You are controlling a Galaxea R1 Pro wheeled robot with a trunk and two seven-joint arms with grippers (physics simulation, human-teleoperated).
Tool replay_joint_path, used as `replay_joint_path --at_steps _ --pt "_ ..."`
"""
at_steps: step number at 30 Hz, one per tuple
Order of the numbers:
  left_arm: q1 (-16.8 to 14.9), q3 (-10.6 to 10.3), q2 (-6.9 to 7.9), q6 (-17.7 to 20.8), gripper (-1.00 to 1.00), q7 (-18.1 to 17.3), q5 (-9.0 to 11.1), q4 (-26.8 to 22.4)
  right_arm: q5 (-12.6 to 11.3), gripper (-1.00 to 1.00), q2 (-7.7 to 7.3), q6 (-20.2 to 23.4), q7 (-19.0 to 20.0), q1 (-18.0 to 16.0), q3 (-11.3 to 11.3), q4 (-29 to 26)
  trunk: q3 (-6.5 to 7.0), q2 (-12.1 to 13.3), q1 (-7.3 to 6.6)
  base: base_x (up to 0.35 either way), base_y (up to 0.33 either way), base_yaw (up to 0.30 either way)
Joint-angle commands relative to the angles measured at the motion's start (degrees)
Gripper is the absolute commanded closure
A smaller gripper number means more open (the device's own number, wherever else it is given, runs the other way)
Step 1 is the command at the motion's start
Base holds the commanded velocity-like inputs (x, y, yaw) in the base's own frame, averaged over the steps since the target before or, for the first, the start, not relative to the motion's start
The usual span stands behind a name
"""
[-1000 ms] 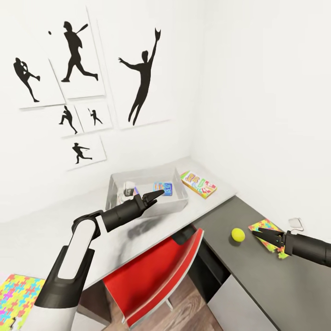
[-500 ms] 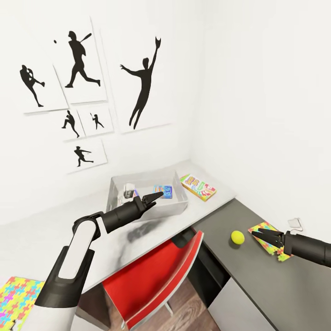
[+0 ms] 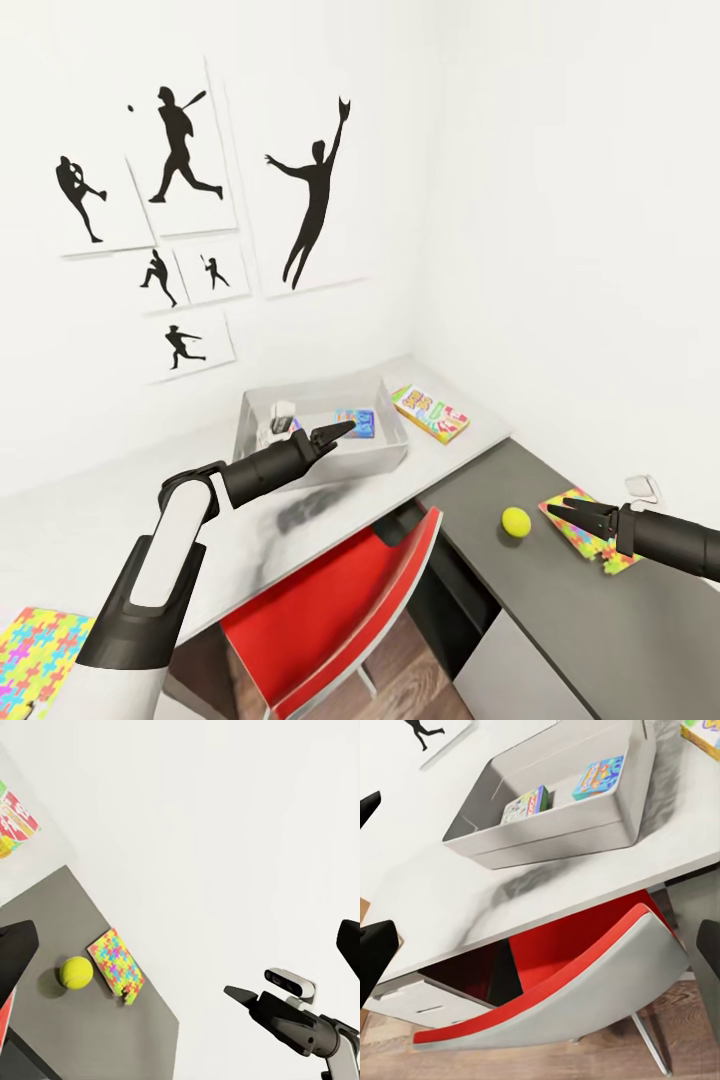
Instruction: Put all the toys in the child's room - the three board games (two on the bed and one on the table), the two jigsaw puzzles on the table, and the tennis ball on the table - inside the toy box on the table in the child's room.
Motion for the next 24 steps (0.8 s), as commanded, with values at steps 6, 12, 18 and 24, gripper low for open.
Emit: replay_joint_path --at_steps 6,12,18,24 --pt "-0.1 0.1 -0.05 0.2 -1.0 -0.4 -0.9 0.0 0.2 -1.0 -0.01 0.3 0.2 -0.1 -0.1 0.0 0.46 -0.1 0.04 0.0 0.0 0.009" --pt "0.0 0.1 -0.06 0.2 -1.0 -0.4 -1.0 0.0 0.4 -1.0 0.02 0.3 0.1 -0.2 0.0 0.0 1.03 -0.1 0.04 -0.035 0.0 0.04" --pt "0.0 0.1 0.02 0.2 -1.0 -0.4 -1.0 0.0 0.5 -1.0 0.28 0.3 0.1 -0.2 0.0 0.1 1.6 -0.1 0.04 -0.135 0.0 0.057" --pt "0.0 0.1 0.05 0.2 -1.0 -0.4 -0.9 0.0 0.8 -1.0 0.7 0.3 0.1 -0.2 0.0 0.1 2.17 -0.1 0.04 -0.24 0.0 0.065"
